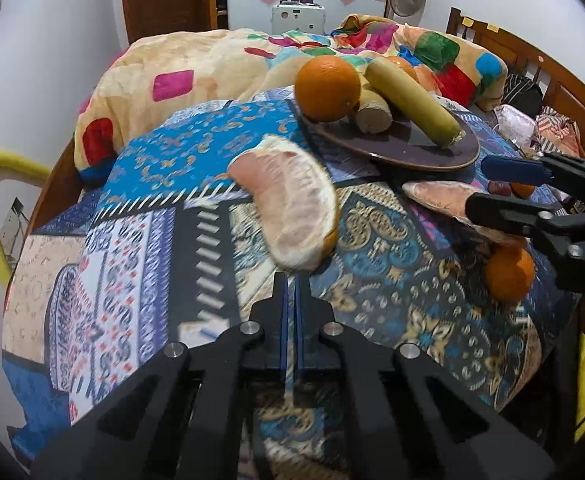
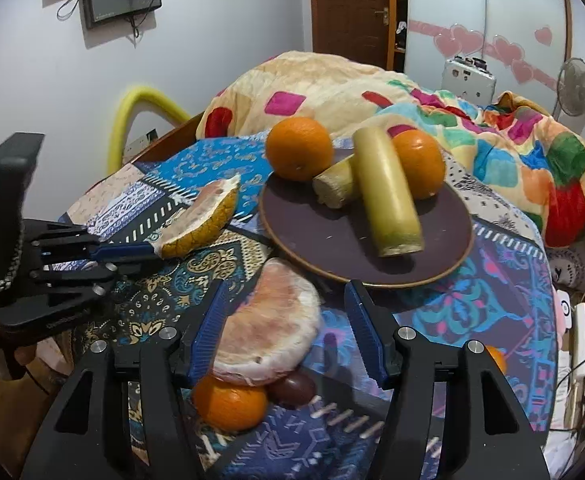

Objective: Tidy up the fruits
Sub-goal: 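Grasp a pink pomelo segment with the left tool while the right tool grasps another segment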

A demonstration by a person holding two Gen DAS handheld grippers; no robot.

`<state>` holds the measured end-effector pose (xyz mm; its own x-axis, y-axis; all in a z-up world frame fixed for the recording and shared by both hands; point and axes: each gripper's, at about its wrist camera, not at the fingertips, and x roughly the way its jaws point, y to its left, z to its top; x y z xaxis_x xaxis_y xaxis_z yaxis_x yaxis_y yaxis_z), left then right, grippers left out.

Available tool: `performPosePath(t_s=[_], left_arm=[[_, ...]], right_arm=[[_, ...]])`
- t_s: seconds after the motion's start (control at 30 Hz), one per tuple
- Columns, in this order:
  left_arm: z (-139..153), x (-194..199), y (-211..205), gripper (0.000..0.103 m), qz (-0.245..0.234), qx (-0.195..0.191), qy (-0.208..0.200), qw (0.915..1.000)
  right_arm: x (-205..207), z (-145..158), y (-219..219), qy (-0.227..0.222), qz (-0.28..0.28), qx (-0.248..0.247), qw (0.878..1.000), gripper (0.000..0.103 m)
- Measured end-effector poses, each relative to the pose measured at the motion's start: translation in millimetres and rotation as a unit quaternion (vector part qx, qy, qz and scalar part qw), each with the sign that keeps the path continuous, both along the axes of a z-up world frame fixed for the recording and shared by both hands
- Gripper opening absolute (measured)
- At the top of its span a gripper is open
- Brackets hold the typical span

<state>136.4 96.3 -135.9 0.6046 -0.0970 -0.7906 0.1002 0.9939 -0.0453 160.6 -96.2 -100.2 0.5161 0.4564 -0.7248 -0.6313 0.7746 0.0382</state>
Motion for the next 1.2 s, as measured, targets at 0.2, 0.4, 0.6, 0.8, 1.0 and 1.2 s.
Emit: performPosePath(t_s=[0.2,0.4,0.6,0.8,1.0,1.2], left_arm=[[2,-13,16,0.002,0.009,0.003,0.001,1.0],[3,-19,6,0.02,0.0,0.035,-0.008,0.9993],[8,-17,0,0.05,0.001,0.031,-0.021,0.9993],[14,-5,-1,0.059,0.011,0.014,-0.028,0.9994],[15,16,-2,0.06,0.022,-0.007,-0.013,0.9996],[13,36,-6,0.061,0.025,-0.016,0.001,0.9996]], right_arm=[[0,-9,11,0.009,0.004,-0.021,1.0,0.06],[7,-10,14,0.019,0.0,-0.034,0.999,0.061],[19,-23,22,0.06,-0.002,-0.051,0.997,0.063],[14,-24,24,0.046,-0.005,-0.05,0.998,0.059],[6,-18,21,0.034,0.005,-0.04,0.999,0.058],[-6,-2,11,0.003,0.017,-0.022,1.0,0.057]])
